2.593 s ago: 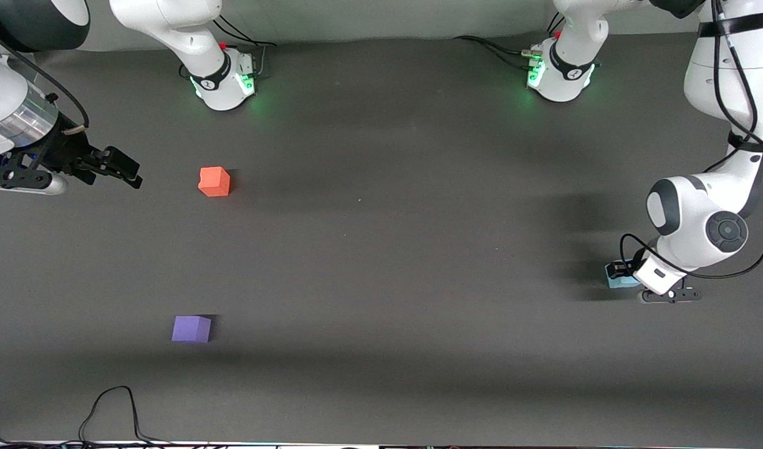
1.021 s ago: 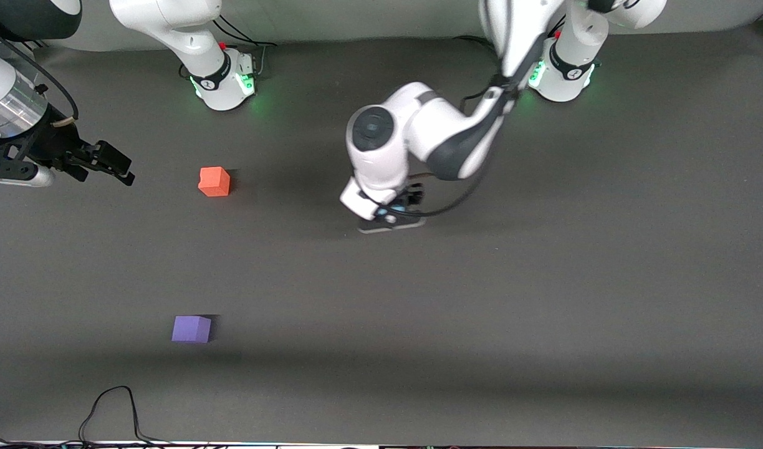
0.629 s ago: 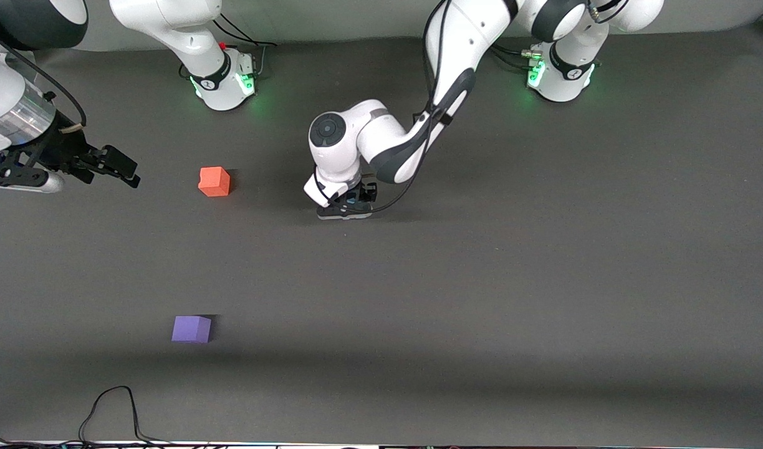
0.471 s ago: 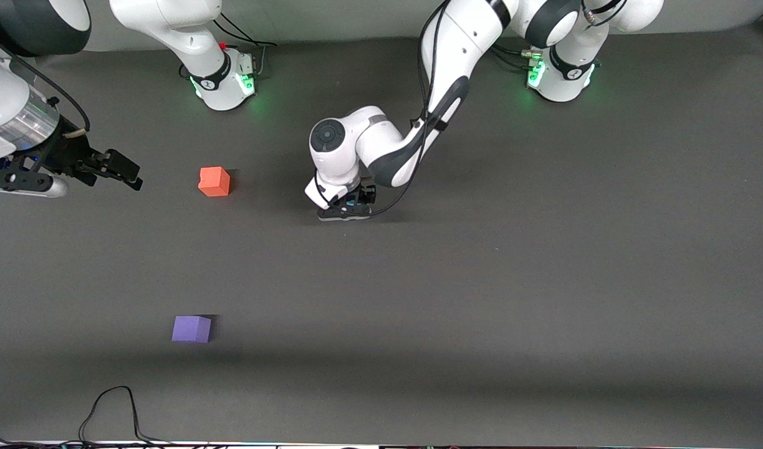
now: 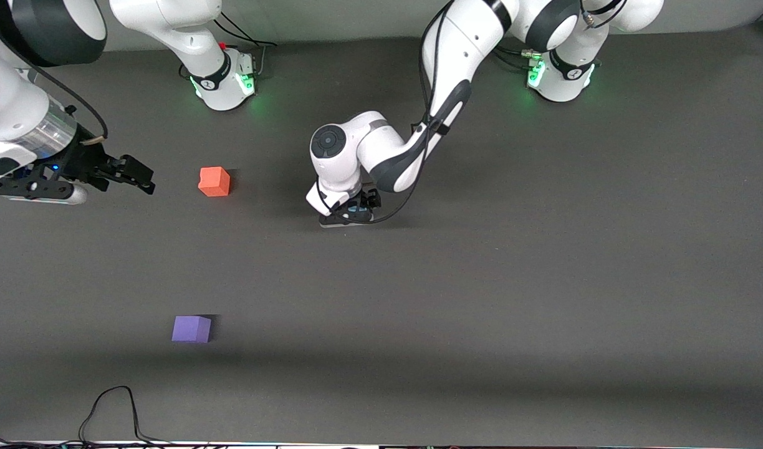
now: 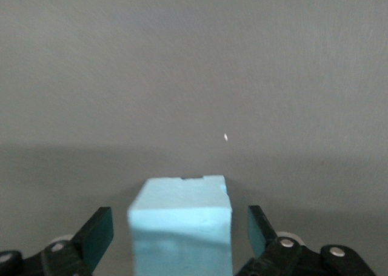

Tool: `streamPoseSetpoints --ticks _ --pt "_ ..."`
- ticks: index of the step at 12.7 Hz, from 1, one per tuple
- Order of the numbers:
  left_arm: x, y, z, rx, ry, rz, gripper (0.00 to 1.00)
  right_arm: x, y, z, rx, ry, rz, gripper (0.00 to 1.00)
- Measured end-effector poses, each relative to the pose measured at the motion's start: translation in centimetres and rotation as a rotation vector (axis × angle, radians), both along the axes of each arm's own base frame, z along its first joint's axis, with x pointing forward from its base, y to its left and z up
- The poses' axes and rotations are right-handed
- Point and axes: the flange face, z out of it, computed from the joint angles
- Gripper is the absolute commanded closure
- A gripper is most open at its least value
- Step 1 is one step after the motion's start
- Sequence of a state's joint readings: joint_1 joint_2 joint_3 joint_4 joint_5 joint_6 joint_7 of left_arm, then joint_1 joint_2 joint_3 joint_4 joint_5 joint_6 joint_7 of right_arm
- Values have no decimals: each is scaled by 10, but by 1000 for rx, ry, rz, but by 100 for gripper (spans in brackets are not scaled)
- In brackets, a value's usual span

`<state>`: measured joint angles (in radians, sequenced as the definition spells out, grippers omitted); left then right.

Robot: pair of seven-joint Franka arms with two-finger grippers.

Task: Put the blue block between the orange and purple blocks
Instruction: 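Set the blue block down, open the left gripper while the right gripper approaches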

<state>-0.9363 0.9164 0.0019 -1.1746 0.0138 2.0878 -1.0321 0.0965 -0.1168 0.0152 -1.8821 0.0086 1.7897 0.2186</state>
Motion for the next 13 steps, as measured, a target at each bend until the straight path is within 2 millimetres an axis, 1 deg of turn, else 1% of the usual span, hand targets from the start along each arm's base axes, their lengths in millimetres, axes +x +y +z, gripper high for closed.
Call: streamPoseSetpoints --ticks 1,2,3,4,5,6,7,8,9,10,11,13 --pt "20 14 25 -10 8 21 0 2 8 -1 -1 1 14 0" --pt "46 36 57 -33 27 41 0 3 20 -3 -3 6 29 0" --pt "73 66 92 -59 49 53 0 3 37 -9 -5 16 42 0" --pt "102 106 129 -84 75 61 0 2 62 -17 -9 30 57 0" --pt "126 147 160 -108 94 66 0 -2 92 -27 -12 42 70 0" --pt "147 193 185 -130 109 67 0 -6 129 -37 -11 44 76 0" --pt "164 240 204 -142 120 64 0 -13 167 -50 -4 40 74 0" --pt "177 288 219 -145 135 58 0 -20 204 -65 9 37 69 0" --pt "186 337 232 -146 152 47 0 -26 236 -84 21 37 66 0" --pt "191 384 243 -147 165 33 0 -31 262 -105 23 29 60 0" --pt "194 426 253 -146 165 19 0 -34 282 -132 13 17 48 0" --pt "194 492 274 -138 141 -9 0 -40 307 -188 -5 12 24 0"
